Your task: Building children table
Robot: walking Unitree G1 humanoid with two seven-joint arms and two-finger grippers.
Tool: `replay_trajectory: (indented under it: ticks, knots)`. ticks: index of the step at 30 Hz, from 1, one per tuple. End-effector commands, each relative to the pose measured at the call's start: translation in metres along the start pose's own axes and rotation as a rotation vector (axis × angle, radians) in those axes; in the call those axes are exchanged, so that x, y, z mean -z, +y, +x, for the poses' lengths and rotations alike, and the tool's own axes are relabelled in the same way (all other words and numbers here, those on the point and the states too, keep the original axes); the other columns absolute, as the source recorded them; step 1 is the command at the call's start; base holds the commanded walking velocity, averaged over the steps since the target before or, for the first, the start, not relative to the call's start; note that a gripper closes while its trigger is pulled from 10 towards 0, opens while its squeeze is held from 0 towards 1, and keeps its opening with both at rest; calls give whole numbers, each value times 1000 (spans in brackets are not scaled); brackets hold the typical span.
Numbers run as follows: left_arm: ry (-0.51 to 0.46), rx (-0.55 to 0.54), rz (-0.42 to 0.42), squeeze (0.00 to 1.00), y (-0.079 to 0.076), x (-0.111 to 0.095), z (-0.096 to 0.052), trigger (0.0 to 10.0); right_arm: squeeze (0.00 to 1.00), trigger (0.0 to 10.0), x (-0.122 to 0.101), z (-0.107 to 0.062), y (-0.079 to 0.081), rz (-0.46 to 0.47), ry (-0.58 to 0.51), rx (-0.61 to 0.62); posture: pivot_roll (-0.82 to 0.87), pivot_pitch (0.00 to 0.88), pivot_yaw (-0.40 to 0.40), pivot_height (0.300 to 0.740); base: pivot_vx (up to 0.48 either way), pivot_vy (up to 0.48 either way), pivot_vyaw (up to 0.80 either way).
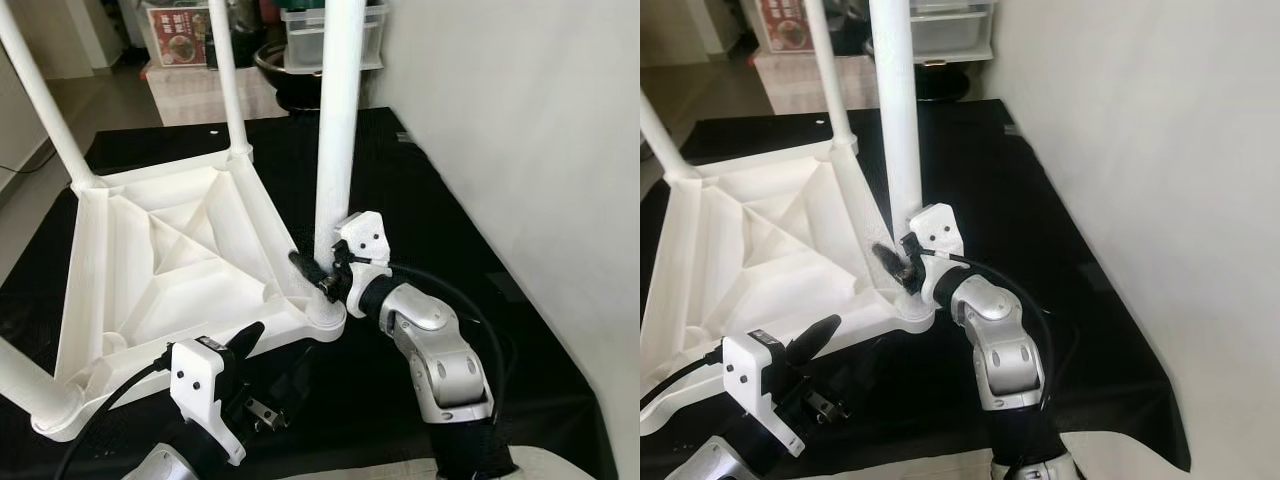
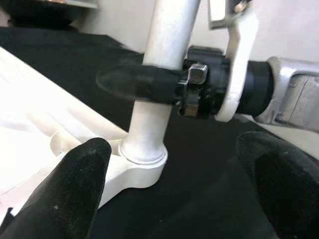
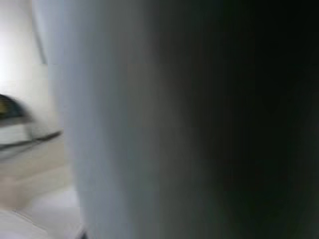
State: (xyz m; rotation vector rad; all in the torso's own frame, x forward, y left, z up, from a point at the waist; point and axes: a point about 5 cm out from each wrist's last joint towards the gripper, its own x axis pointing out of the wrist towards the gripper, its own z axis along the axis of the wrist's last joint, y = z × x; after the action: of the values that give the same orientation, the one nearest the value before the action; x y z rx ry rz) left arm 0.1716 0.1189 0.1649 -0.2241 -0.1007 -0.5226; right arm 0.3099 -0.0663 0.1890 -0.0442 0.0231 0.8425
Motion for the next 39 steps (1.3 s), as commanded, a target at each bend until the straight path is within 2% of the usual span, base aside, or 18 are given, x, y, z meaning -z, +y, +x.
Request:
replay_trajectory:
  ticks: [1, 2, 4, 5, 6, 7, 8, 9, 11, 21, 22, 23, 24, 25, 30, 34, 38, 39]
  knots:
    - [15, 2, 5, 0, -1, 3, 0, 10000, 1000, 10000, -20, 5, 7, 20, -81, -204, 41, 120, -13, 740, 0, 0, 0]
    - [15, 2, 5, 0, -1, 3, 0, 10000, 1000, 10000, -20, 5, 7, 20, -81, -204, 41, 120, -13, 740, 0, 0, 0]
    - [14, 6, 2, 0, -2, 3, 0, 10000, 1000, 10000, -30, -1, 8, -22, -101, -378, 47, 122, -18, 740, 0, 0, 0]
    - [14, 6, 2, 0, -2, 3, 0, 10000, 1000, 10000, -30, -1, 8, -22, -101, -378, 47, 122, -18, 740, 0, 0, 0]
    - [13, 7, 1, 0, -2, 3, 0, 10000, 1000, 10000, -33, -4, 8, -53, -102, -464, 47, 122, -18, 740, 0, 0, 0]
    - [11, 7, 0, 0, -3, 3, 0, 10000, 655, 10000, -34, -6, 5, -77, -96, -558, 47, 124, -18, 740, 0, 0, 0]
    - [10, 6, -1, 0, -3, 3, 0, 10000, 0, 10000, -34, -8, 2, -96, -84, -632, 44, 126, -20, 740, 0, 0, 0]
    - [10, 6, -1, 0, -3, 3, 0, 10000, 0, 10000, -34, -8, 2, -96, -84, -632, 44, 126, -20, 740, 0, 0, 0]
    - [7, 3, -4, 0, -4, 3, 0, 10000, 0, 10000, -35, -9, -12, -123, -35, -769, 41, 128, -18, 740, 0, 0, 0]
    - [8, 7, -7, 0, -5, 3, 0, 10000, 0, 10000, -42, 3, -24, -93, -5, -871, 50, 135, -14, 740, 0, 0, 0]
    - [8, 7, -7, 0, -5, 3, 0, 10000, 0, 4863, -43, 5, -24, -85, -4, -901, 50, 135, -14, 740, 0, 0, 0]
    - [8, 7, -7, 0, -5, 3, 0, 10000, 0, 4863, -43, 5, -24, -85, -4, -901, 50, 135, -14, 740, 0, 0, 0]
    - [8, 7, -7, 0, -5, 3, 0, 10000, 0, 549, -44, 6, -24, -77, -2, -923, 50, 135, -14, 740, 0, 0, 0]
    - [8, 6, -7, 0, -5, 3, 0, 10000, 0, 0, -44, 7, -24, -74, 1, -948, 50, 135, -14, 740, 0, 0, 0]
    - [6, 4, -9, 0, -6, 3, 0, 10000, 0, 0, -43, 9, -28, -63, 3, -972, 48, 140, -18, 740, 0, 0, 0]
    - [4, 3, -10, 0, -7, 2, 1, 10000, 0, 0, -40, 8, -35, -60, -13, -924, 44, 144, -17, 740, 0, 0, 0]
    - [2, 3, -13, 0, -6, 2, 1, 10000, 0, 0, -37, 4, -39, -71, -56, -782, 34, 153, -20, 740, 0, 0, 0]
    - [1, 3, -14, 0, -6, 2, 1, 10000, 0, 0, -35, 1, -40, -66, -68, -704, 31, 155, -22, 740, 0, 0, 0]
